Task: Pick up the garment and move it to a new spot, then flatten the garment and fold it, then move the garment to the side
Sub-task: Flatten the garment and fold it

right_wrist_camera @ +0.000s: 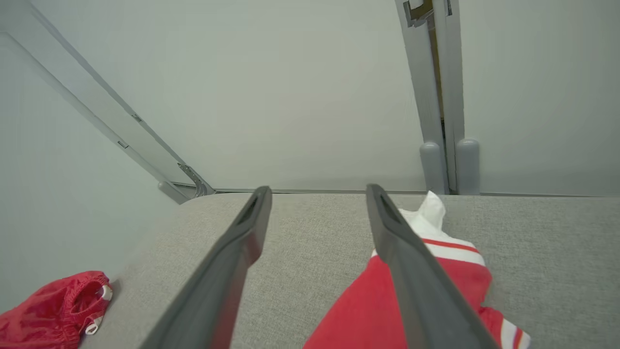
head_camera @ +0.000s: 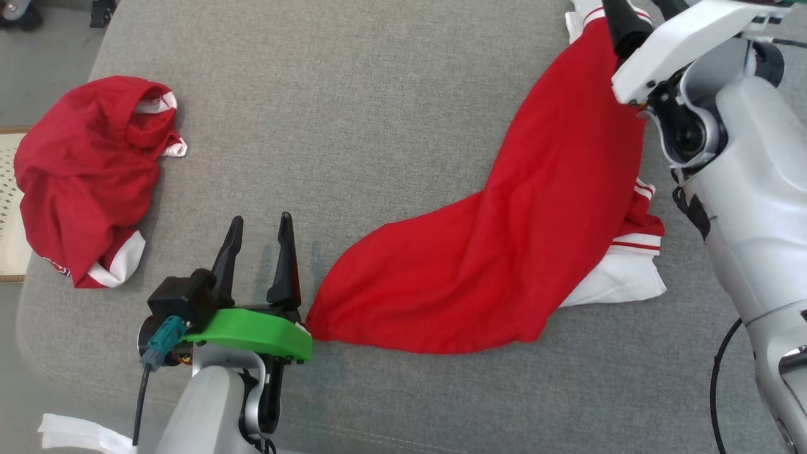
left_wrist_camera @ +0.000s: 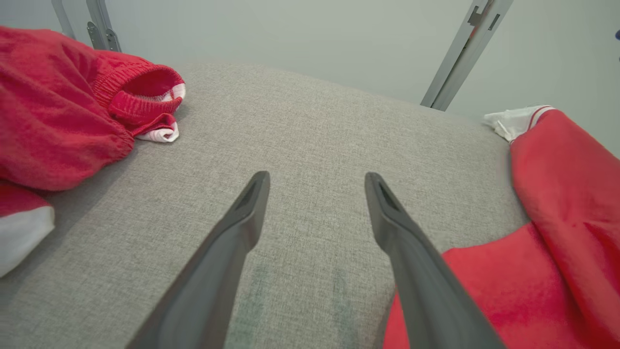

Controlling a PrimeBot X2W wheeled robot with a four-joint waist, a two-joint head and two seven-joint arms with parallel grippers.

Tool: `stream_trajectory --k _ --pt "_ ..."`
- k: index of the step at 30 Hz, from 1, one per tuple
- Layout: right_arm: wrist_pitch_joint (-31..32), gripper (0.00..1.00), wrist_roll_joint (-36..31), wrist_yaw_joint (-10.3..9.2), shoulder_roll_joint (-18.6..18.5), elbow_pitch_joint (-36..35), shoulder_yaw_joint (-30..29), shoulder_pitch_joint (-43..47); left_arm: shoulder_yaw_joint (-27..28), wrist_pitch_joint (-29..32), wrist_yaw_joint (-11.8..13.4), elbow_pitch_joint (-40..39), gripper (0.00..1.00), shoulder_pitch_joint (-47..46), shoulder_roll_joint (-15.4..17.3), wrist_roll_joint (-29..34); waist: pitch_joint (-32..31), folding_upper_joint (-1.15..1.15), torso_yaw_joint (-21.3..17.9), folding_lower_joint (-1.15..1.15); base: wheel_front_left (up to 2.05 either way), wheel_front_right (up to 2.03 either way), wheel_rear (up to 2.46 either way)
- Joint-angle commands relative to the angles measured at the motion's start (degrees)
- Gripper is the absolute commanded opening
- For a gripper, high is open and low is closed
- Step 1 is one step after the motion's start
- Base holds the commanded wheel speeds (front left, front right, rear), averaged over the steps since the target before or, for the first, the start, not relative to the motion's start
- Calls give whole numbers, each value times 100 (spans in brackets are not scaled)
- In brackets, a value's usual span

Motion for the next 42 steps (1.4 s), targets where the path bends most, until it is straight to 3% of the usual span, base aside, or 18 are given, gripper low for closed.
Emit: stream_trajectory --k 1,9,15,19,24,28,33,42 --pt "-156 100 58 0 -78 18 145 99 40 -16 -23 7 100 15 0 50 -143 0 -98 0 0 0 0" --pt "-1130 100 755 0 -521 -497 803 773 324 -16 -59 -34 100 284 117 287 -804 0 -759 0 0 0 0" --pt "-1499 100 1117 0 -999 -718 622 1713 406 -10 -81 -63 100 469 182 335 -1123 0 -1105 0 0 0 0" --pt "-1563 100 1303 0 -1078 -754 406 2398 366 -10 -105 -67 100 533 167 337 -1180 0 -1167 0 0 0 0" --pt "-1569 100 1401 1 -922 -733 464 2835 338 -11 -119 -30 100 526 163 308 -1115 0 -1119 0 0 0 0" --pt "-1081 100 1325 0 -804 -544 886 2733 305 -3 -129 0 100 432 164 295 -1024 0 -987 0 0 0 0" --pt "28 100 1340 0 -706 -274 1539 2531 257 -5 -120 95 100 370 120 229 -983 0 -756 0 0 0 0" --pt "1034 100 1655 0 -521 63 1968 2491 259 -9 -96 173 100 401 72 191 -998 0 -547 0 0 0 0"
